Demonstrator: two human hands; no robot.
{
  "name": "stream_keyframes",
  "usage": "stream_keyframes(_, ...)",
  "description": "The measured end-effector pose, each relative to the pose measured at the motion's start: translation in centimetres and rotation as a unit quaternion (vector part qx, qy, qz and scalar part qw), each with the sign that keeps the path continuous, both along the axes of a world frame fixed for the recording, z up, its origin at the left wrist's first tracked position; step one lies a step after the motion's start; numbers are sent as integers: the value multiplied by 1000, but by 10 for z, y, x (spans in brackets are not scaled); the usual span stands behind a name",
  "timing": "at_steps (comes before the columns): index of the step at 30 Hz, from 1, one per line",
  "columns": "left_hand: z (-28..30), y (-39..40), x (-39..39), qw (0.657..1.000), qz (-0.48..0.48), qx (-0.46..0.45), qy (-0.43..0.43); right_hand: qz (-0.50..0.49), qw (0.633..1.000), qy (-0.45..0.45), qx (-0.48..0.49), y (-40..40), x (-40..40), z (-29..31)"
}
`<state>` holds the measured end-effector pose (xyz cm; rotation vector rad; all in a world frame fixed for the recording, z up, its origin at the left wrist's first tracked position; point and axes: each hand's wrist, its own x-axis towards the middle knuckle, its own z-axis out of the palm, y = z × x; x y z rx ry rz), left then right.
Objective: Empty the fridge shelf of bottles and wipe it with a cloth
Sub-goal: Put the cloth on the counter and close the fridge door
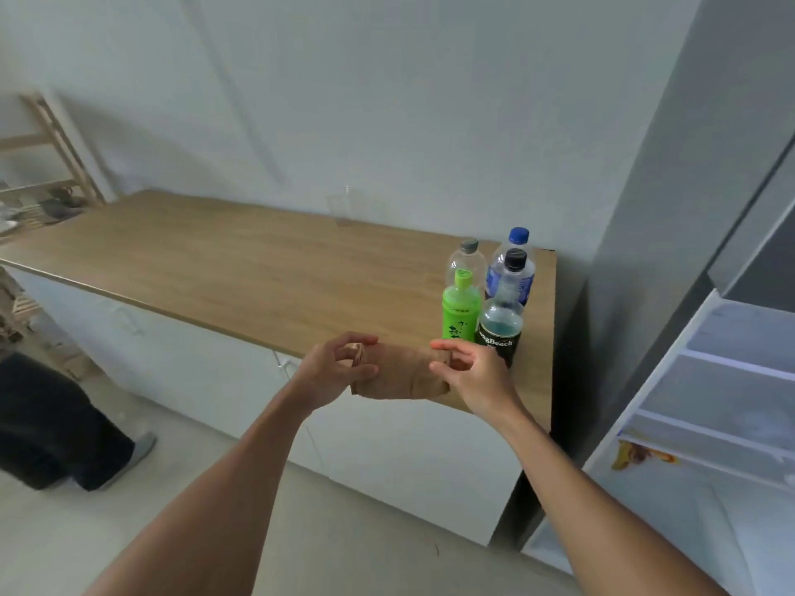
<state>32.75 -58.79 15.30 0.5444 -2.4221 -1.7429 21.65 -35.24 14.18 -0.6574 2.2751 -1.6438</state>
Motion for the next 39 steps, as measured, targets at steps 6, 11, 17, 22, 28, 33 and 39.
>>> stream_keyframes(6,-31,-78,-70,999,39,-23,-4,-28,999,5,31,-102,-62,-34)
stream_keyframes(11,-58,-123,-135,998,46,-45,0,-91,994,16,50,-157,-107,-57)
stream_keyframes(17,-92,-154,-182,997,15,-54,-53,-128,987,-25,95,-189,-131,-92)
stream_keyframes(22,-108,-169,-185,989,-43,-75,-117,-110,977,-27,182,-189,-135,-115)
stream_keyframes(28,-112,-175,-177,981,-42,-156,-108,-106,968,2,227,-185,-129,-109)
stream_keyframes(33,-93,-155,-150,980,-19,-175,-94,-104,973,26,203,-174,-107,-102)
stream_keyframes(39,-50,-114,-106,985,-11,-165,-50,-85,985,57,137,-152,-60,-70)
